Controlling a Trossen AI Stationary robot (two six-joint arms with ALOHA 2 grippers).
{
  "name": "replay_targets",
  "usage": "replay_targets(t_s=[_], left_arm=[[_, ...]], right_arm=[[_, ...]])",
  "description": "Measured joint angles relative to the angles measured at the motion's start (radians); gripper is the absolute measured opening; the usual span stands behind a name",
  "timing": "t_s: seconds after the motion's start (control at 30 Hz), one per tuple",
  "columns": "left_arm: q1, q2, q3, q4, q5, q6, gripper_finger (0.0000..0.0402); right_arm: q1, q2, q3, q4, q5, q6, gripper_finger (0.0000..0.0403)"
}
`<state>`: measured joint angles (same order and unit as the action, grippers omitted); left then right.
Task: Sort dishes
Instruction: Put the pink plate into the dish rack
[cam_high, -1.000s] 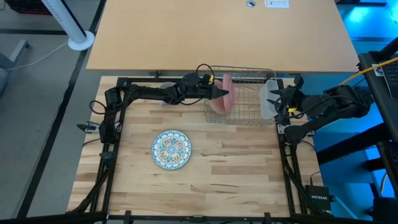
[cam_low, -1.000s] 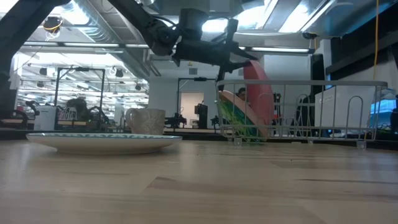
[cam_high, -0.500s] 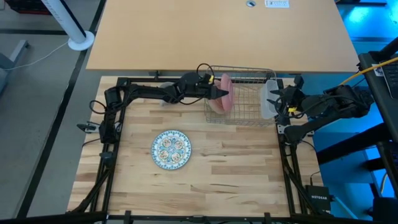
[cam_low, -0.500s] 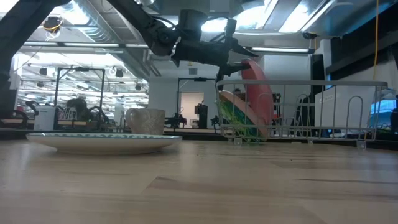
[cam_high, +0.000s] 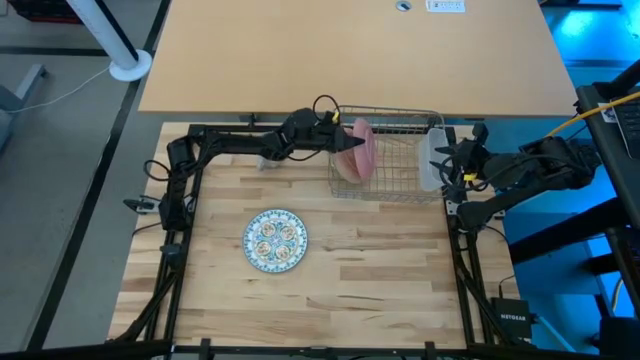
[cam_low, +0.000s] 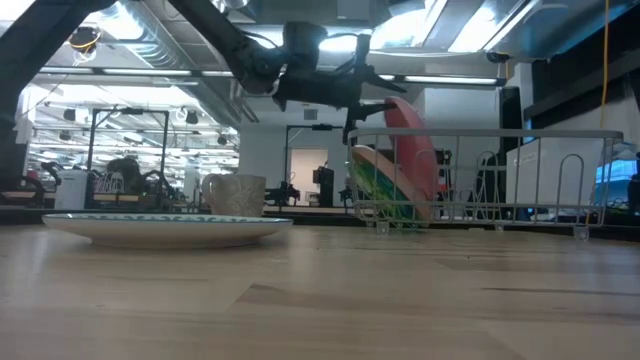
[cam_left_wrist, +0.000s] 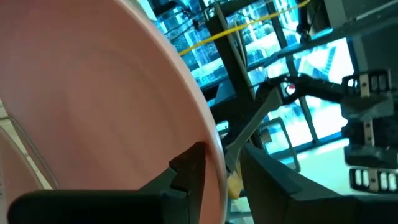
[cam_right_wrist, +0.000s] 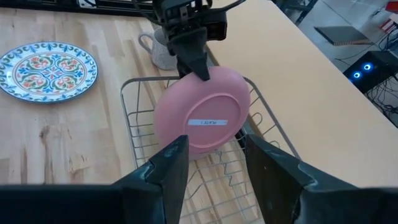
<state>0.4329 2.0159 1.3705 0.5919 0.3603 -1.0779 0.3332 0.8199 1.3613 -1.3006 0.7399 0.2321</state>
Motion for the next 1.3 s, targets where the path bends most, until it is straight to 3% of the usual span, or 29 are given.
replay_targets(t_s=[0.1,0.43,0.77,0.97,1.3], left_arm=[[0.012,0.000,0.000,0.003,0.014,-0.058,0.0094],[0.062,0.006,-0.004,-0.070,0.197,-0.415,0.0094],[0.108,0.001,-0.002,-0.008,0.238,-0.602,0.0093],[0.121,0.001,-0.002,-0.072,0.238,-0.629,0.0078],[0.123,0.001,-0.002,-0.081,0.054,-0.539,0.0063]], right_arm=[[0.000,0.000,0.000,-0.013,0.000,0.000,0.0163],[0.000,0.000,0.000,-0.015,-0.054,0.008,0.0163],[0.000,0.000,0.000,-0.020,-0.080,0.008,0.0163],[0.000,0.000,0.000,-0.020,-0.080,0.008,0.0163],[0.000,0.000,0.000,-0.018,-0.079,0.007,0.0163]])
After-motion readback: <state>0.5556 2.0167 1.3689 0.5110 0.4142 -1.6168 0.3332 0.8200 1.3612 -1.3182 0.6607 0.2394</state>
